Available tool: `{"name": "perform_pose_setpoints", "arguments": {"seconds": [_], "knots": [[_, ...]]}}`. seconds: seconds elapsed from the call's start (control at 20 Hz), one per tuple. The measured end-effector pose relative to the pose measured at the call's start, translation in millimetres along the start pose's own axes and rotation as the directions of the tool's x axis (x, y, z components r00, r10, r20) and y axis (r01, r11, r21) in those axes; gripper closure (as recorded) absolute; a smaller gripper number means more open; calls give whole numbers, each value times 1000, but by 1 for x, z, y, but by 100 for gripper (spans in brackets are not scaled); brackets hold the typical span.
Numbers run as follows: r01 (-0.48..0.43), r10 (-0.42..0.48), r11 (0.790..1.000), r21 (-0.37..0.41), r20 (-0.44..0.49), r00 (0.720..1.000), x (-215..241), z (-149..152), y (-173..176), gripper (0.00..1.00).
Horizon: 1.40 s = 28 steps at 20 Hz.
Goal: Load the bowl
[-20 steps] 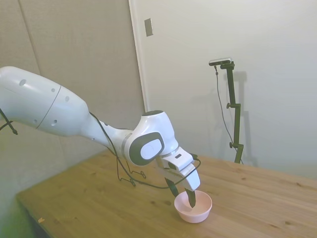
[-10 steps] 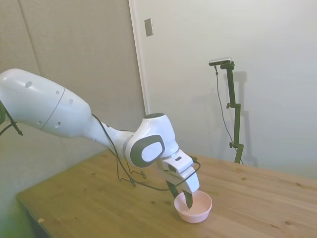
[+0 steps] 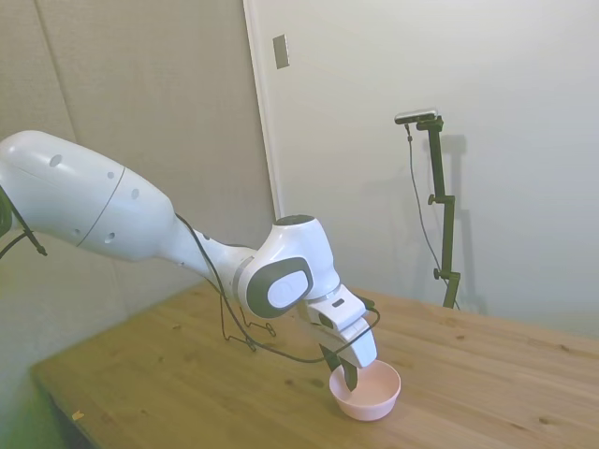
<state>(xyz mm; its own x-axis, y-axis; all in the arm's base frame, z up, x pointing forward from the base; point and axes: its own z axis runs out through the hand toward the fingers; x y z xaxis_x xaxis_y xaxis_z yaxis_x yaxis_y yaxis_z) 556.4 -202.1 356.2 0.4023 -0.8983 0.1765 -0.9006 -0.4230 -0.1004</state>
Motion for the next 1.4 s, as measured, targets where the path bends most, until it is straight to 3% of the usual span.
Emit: {"name": "perform_pose_setpoints", "arguments": {"seconds": [0.7,0.85,1.2,1.4], "knots": [[14,-15,998,53,12,1000,4,-17,-5,100],[44,-47,994,95,28,998,-12,-43,-18,100],[153,-171,963,224,65,983,-75,-154,-48,100],[164,-197,946,279,95,976,-80,-150,-52,100]]}}
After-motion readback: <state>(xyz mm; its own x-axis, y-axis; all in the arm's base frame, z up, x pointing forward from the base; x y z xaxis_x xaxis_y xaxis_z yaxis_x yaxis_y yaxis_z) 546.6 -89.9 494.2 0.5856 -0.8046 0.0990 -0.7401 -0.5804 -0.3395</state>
